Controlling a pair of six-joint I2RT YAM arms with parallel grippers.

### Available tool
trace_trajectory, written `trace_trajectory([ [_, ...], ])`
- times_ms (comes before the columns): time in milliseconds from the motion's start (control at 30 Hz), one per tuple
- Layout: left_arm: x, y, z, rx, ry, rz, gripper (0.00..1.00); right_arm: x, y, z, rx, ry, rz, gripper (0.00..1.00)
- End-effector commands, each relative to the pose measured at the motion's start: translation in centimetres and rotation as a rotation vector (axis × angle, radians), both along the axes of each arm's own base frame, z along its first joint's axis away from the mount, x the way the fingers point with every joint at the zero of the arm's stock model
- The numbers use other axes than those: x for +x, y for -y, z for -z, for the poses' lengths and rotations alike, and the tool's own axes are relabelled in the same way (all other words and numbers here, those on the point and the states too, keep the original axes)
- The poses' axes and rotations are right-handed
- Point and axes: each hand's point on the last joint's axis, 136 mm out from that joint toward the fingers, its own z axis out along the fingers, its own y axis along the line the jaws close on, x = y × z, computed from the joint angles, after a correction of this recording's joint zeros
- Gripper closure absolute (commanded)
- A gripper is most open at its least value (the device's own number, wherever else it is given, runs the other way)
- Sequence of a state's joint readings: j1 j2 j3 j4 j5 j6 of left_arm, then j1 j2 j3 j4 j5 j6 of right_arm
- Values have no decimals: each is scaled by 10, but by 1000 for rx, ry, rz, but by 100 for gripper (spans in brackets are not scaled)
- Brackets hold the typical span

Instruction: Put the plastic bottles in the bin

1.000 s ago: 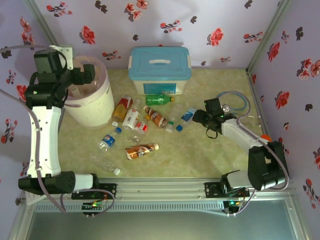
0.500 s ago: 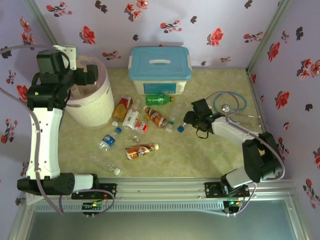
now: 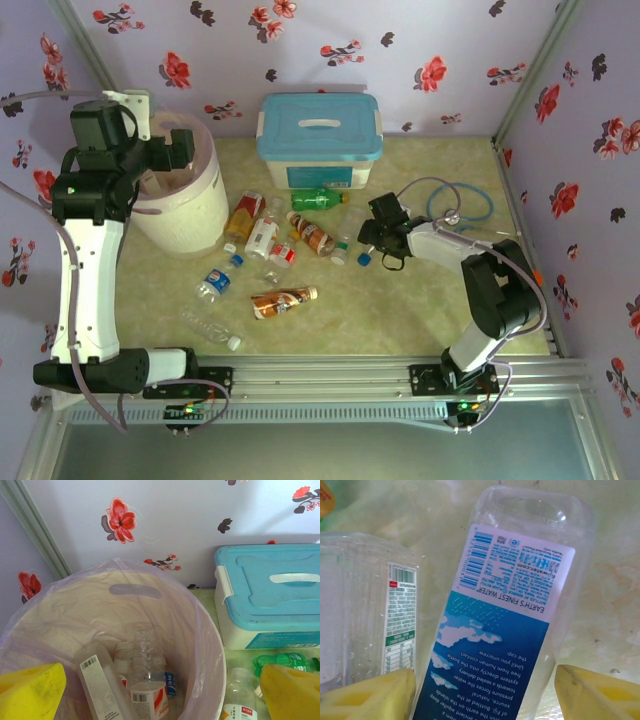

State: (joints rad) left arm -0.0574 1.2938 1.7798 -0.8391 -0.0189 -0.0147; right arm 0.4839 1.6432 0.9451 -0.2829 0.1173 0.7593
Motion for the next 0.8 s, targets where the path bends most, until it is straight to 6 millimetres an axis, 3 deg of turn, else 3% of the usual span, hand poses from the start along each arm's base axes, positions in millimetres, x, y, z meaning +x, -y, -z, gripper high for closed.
trace_trajectory([
  [0,-2,0,-4,19,21,0,0,-10,22,7,-89,-51,-17,26],
  [200,0,0,-2,17,19,-1,0,-27,40,9,-104,-89,-68,24],
  [367,3,2,3,8,11,2,0,-26,34,16,-75,-114,-86,14],
  [633,-5,10,-3,-46,18,22,0,-21,32,29,-90,-140,-95,21],
  [767,-8,34,-8,-184,29,117,0,-23,31,32,-85,-144,-94,28],
])
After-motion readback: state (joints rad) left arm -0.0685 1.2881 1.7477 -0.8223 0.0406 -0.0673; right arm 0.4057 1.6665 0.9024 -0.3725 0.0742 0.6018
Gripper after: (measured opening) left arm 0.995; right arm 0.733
